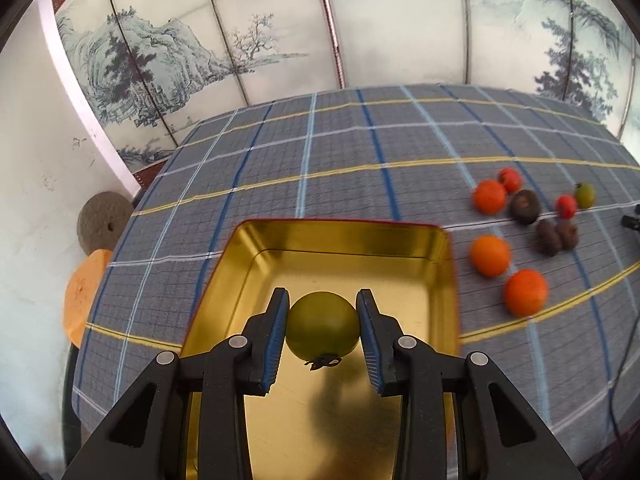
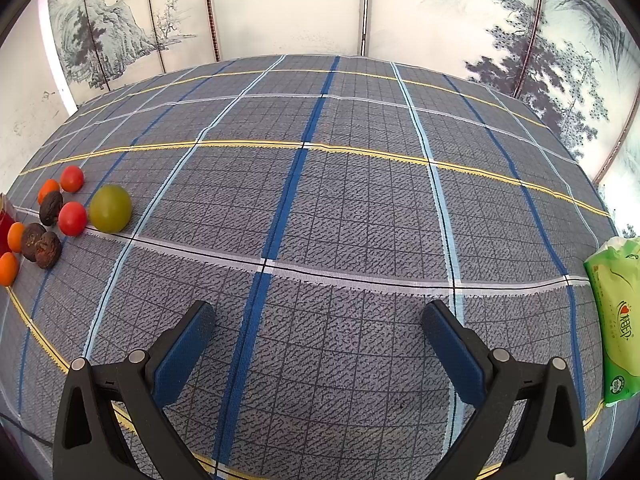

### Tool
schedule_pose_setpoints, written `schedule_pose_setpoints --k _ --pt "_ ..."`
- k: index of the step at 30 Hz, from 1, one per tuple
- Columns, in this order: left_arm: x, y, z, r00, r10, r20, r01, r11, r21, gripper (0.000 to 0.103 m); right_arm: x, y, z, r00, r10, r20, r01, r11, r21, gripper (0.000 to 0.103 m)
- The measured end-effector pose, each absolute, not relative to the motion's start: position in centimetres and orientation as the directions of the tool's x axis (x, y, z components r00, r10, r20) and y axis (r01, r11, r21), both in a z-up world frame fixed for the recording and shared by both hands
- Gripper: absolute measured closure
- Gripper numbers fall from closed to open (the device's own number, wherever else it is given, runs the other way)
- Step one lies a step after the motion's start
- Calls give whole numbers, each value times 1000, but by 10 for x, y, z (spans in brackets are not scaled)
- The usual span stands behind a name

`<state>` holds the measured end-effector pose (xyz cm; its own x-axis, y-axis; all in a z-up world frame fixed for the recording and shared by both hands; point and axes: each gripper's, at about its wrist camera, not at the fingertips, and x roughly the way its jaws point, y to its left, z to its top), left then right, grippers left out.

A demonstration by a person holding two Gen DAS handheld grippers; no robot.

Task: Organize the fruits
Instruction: 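Carry the green-yellow fruit over the gold tin and lower it, then open the left gripper to drop the fruit into the tin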

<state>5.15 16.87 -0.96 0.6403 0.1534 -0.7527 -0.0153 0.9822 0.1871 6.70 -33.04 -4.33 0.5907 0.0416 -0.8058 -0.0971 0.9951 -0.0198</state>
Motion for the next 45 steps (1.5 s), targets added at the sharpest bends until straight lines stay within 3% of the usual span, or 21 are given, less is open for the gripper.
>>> schedule_pose_setpoints --k 27,30,33,40,42,45 --pt "106 206 -43 568 193 -800 19 969 247 65 70 -339 -42 590 20 -807 -58 998 -18 0" --pt "106 206 -43 571 197 -797 12 969 248 62 71 -341 -42 590 13 -807 -44 999 -16 0" --pt "101 207 -39 594 214 -776 -11 966 258 51 71 -339 -42 588 4 -808 -30 999 -17 0" --pt "73 202 -18 637 234 -734 -68 966 250 49 70 -341 -42 591 -4 -807 -19 1000 -18 0" --pt "62 201 -12 644 247 -724 -89 964 250 47 64 -341 -37 616 -10 -787 -7 1000 -18 0" --pt "41 202 -2 662 238 -711 -128 970 206 46 36 -341 -17 725 85 -684 -28 995 93 0"
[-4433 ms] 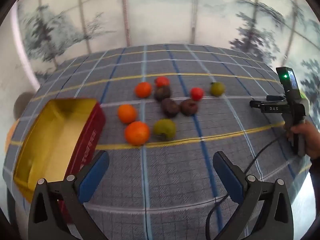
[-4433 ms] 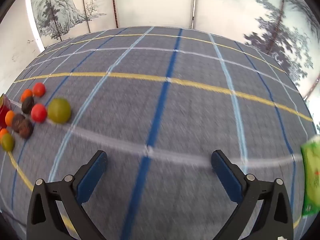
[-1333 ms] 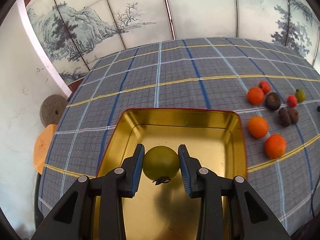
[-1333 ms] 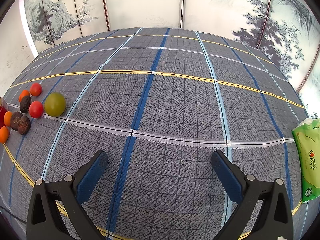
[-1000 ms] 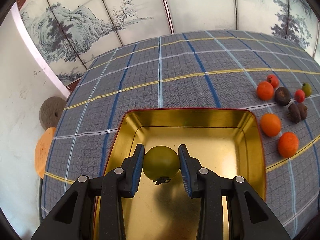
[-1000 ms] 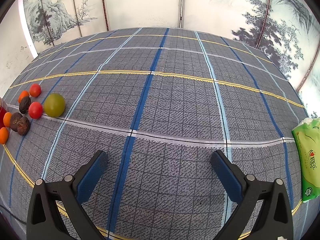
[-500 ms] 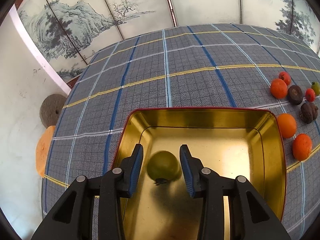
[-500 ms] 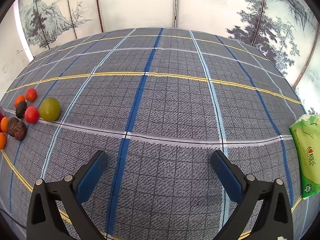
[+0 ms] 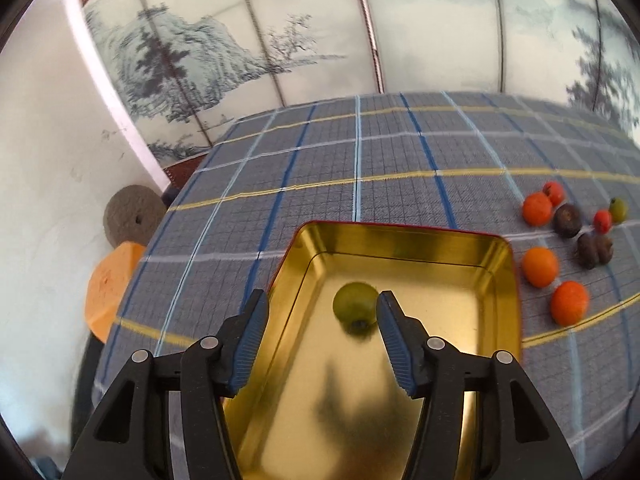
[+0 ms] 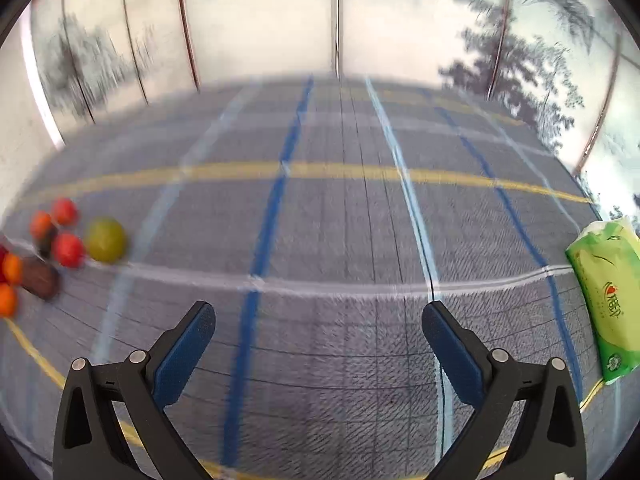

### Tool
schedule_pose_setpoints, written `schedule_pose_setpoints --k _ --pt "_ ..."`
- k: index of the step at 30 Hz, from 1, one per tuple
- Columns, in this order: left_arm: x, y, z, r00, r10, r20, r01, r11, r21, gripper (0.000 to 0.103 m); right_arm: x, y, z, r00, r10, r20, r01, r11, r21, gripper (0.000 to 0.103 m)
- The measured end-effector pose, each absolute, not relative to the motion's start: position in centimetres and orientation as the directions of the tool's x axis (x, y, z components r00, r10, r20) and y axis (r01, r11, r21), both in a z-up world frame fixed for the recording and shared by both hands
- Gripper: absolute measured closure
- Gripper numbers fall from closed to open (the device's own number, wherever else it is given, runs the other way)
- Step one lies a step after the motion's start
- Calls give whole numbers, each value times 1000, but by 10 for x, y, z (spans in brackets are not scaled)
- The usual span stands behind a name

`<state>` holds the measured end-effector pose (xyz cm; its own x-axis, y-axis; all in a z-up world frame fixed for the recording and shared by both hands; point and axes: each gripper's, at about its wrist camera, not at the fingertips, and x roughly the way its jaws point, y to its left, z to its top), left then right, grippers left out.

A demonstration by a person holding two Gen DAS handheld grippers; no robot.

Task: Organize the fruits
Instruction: 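Open the left gripper to drop the fruit into the tin, then grasp an orange beside the tin with the right gripper, then lower the orange into the tin and open the right gripper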

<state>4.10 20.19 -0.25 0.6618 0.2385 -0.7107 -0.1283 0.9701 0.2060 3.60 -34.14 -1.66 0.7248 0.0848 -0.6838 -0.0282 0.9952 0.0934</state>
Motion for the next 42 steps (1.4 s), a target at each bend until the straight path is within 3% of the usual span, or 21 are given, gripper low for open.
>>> schedule_pose_setpoints --k 3,7,9,12,14,15,24,28,34,39,42 --pt "12 204 7 696 212 -686 -170 977 129 46 11 -308 4 759 199 -620 -135 980 149 0" --pt "-29 201 13 713 167 -681 -201 979 30 46 -16 -220 37 693 461 -554 -454 876 162 0" --pt "-45 196 15 722 163 -672 -206 978 16 46 -22 -167 41 601 546 -584 -592 795 134 1" --pt "-73 190 16 732 149 -665 -222 975 -26 46 -30 -96 31 502 576 -645 -718 694 60 10" --pt "-91 190 14 738 118 -664 -232 969 -85 46 -26 -68 21 481 552 -681 -742 670 19 27" --pt "-98 191 13 738 112 -666 -240 965 -103 46 -22 -58 17 464 550 -694 -748 663 25 31" --pt "-150 177 -9 691 86 -717 -329 921 -208 41 15 -21 -18 410 491 -768 -723 689 54 37" --pt "-166 158 -18 689 73 -721 -327 919 -219 24 28 -16 -33 352 470 -810 -713 695 93 65" --pt "-182 134 -16 699 109 -707 -288 947 -139 5 9 -24 -3 352 559 -751 -721 674 163 66" --pt "-185 135 -12 734 9 -679 -230 944 -237 5 2 10 40 303 645 -702 -795 577 187 66" --pt "-185 133 -8 740 11 -673 -222 948 -227 5 9 47 40 280 632 -722 -826 542 154 66"
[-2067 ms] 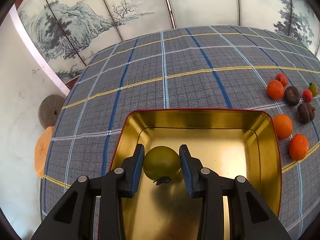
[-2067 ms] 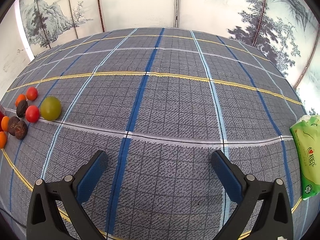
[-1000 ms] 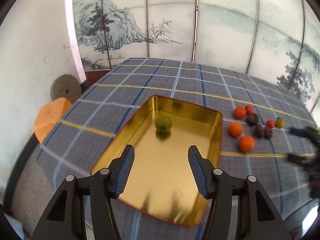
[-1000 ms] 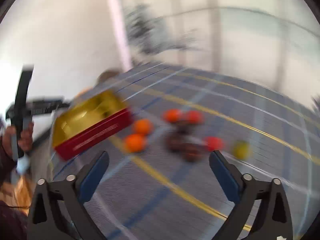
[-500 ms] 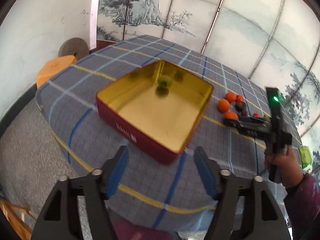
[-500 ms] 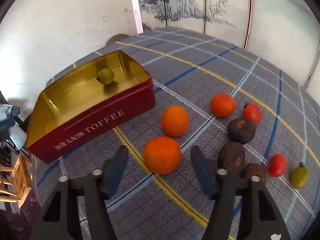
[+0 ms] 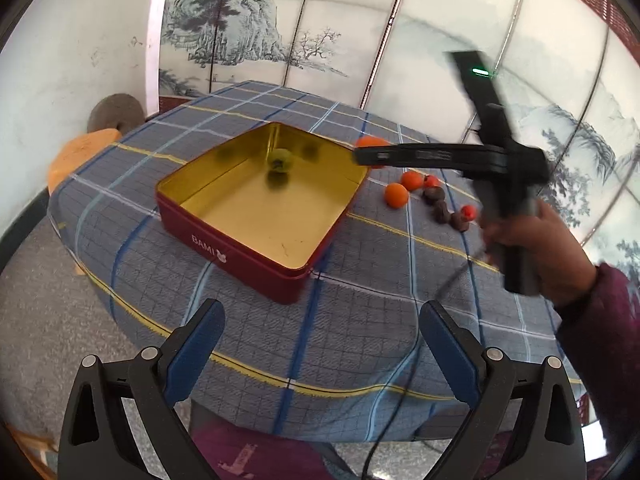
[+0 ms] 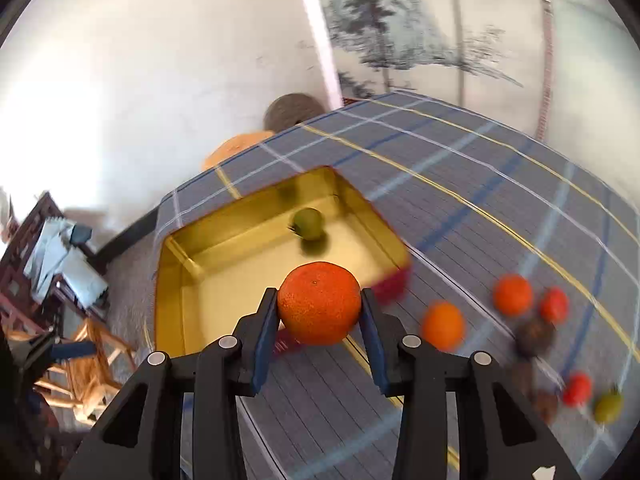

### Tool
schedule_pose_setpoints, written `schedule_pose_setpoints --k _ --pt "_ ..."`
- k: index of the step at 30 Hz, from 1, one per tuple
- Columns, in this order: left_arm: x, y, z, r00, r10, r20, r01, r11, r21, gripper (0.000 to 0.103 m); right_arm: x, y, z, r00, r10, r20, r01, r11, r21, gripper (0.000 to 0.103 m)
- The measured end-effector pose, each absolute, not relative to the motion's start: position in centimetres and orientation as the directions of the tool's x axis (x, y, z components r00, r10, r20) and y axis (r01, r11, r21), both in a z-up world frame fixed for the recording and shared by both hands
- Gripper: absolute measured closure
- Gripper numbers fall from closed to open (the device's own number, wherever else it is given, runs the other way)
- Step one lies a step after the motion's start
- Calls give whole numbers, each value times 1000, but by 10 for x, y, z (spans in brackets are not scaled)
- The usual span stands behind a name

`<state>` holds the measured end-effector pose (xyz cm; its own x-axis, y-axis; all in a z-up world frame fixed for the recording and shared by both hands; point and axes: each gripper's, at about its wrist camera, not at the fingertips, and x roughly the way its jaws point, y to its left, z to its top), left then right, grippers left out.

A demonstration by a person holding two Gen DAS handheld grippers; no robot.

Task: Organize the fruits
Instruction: 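Lower the orange into the tin and open the right gripper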

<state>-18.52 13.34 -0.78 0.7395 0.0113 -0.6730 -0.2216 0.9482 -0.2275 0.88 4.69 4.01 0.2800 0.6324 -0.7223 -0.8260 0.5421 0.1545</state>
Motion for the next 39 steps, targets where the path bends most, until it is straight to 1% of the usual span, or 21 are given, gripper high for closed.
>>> schedule_pose_setpoints --k 2,7,15,24,28,30,31,32,36,37,38,39 --pt "-184 135 -9 721 35 -692 -242 949 -204 5 17 65 34 268 617 -740 -828 540 150 66" --pt "-181 146 -19 689 26 -725 -275 934 -228 5 35 96 17 270 571 -775 -816 563 131 66" --pt "-175 153 -32 626 68 -777 -317 932 -174 5 55 117 3 278 524 -805 -789 602 119 66" --pt "-175 163 -41 594 77 -801 -348 922 -169 5 64 136 -10 288 487 -824 -783 616 90 65" --pt "-175 166 -43 585 81 -807 -355 920 -165 5 67 141 -13 327 461 -825 -774 631 45 64" --pt "-174 167 -44 576 86 -813 -364 918 -161 5 67 137 -7 332 494 -803 -772 632 70 60" --pt "-175 168 -44 575 87 -814 -368 916 -162 5 65 134 -2 342 512 -788 -770 633 77 53" --pt "-175 169 -43 576 87 -813 -369 915 -163 5 63 131 4 356 529 -771 -769 634 80 50" --pt "-175 165 -39 587 98 -803 -361 920 -152 5 46 103 27 388 590 -708 -765 634 109 48" --pt "-175 163 -37 592 101 -800 -356 923 -147 5 37 89 33 392 613 -686 -765 631 127 44" --pt "-175 162 -36 596 100 -797 -349 926 -145 5 28 75 36 397 630 -668 -764 630 139 37" --pt "-174 160 -35 599 98 -795 -343 928 -144 5 20 63 38 404 637 -656 -763 631 143 35"
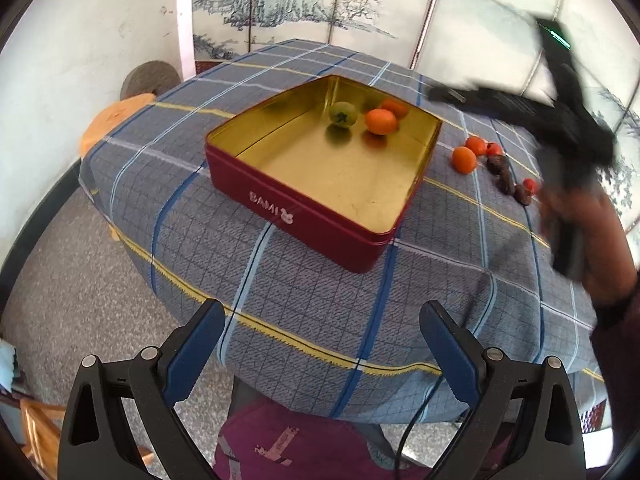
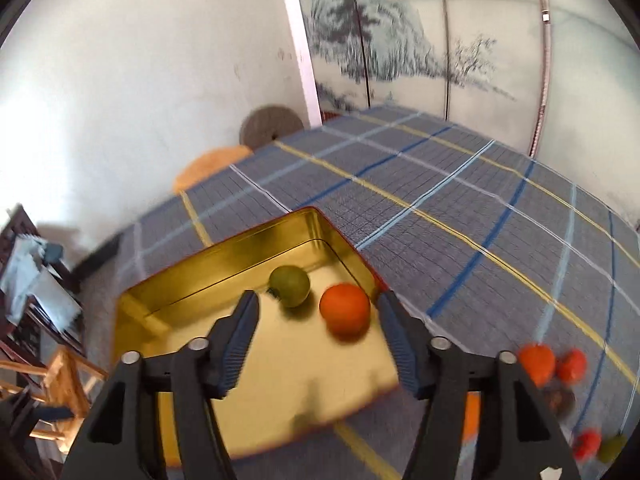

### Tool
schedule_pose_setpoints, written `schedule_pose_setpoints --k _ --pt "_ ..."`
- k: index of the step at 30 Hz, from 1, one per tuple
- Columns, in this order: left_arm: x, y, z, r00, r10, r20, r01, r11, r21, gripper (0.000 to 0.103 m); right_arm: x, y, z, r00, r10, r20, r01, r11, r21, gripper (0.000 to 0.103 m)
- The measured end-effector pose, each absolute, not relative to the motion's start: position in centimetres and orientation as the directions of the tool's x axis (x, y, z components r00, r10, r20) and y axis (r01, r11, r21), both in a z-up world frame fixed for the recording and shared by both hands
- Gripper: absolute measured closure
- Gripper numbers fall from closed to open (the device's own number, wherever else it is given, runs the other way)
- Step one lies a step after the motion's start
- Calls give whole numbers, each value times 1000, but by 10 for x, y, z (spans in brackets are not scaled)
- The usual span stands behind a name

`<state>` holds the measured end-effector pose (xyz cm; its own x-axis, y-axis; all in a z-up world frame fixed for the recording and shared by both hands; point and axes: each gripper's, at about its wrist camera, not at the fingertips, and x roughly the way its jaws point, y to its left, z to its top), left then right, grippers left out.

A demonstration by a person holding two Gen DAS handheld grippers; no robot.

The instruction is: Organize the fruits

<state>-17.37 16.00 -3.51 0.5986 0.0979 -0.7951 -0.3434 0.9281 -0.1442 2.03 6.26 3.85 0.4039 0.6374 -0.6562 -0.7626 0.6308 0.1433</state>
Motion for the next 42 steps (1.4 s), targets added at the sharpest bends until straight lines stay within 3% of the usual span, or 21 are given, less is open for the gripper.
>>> schedule_pose_setpoints --k 4,8,13,17,21,24,26,32,42 --pt "-166 148 -30 611 66 -789 -277 952 -135 5 -20 -17 32 485 596 -640 -721 687 93 28" --pt "-150 122 -16 648 36 -761 -154 984 -85 5 -34 -114 17 583 451 -676 -590 807 31 28" --pt "-118 77 -1 674 -95 -732 82 995 -54 5 -35 -229 -4 652 260 -712 -365 931 7 28" --pt "-85 48 2 657 -173 -734 207 977 -45 5 -37 -279 -11 676 230 -700 -271 961 53 28" --pt "-37 28 3 593 -284 -754 303 946 -118 5 -33 -306 -18 680 267 -683 -249 960 127 28" --pt "-1 20 4 570 -326 -754 297 938 -180 10 -33 -308 -25 671 297 -679 -258 953 161 28" --pt "26 20 4 544 -375 -750 279 924 -260 22 -35 -307 -25 670 305 -677 -280 948 150 28" --pt "89 24 -18 501 -426 -753 132 898 -421 29 -39 -308 -24 675 350 -650 -322 932 167 26" --pt "134 18 -58 472 -396 -788 0 893 -450 33 -43 -306 -22 670 399 -626 -363 912 192 26"
